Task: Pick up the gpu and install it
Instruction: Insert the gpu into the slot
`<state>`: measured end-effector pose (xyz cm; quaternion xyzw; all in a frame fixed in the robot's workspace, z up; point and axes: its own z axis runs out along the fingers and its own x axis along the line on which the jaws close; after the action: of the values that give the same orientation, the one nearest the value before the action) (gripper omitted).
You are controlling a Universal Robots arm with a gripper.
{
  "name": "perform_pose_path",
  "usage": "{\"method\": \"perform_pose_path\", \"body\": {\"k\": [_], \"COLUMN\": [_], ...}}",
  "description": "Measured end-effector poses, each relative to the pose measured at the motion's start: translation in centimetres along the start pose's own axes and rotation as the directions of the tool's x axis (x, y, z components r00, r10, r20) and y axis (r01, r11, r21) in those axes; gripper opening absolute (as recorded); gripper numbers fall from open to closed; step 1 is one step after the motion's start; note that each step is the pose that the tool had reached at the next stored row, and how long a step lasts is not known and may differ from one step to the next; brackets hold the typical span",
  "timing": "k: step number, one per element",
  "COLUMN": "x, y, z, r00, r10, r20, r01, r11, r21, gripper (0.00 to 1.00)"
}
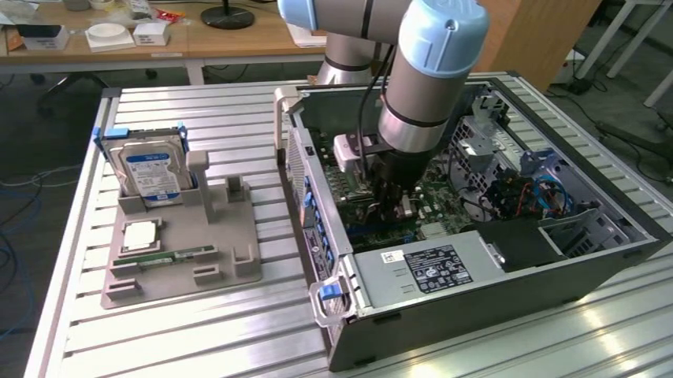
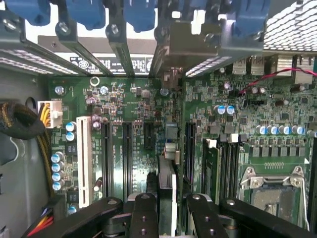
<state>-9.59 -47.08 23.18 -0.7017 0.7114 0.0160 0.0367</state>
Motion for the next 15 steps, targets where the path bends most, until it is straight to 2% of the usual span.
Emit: {"method": "perform_pose_path", "body": {"k": [15], "x": [-0.09], "y": [0.00], "z": [-0.01], "r00": [1.0000], "r10": [-0.001], "r20": [-0.0004], "r01": [0.001], "r11": [1.0000], "r21": [-0.0003], "gripper": [0.27]}}
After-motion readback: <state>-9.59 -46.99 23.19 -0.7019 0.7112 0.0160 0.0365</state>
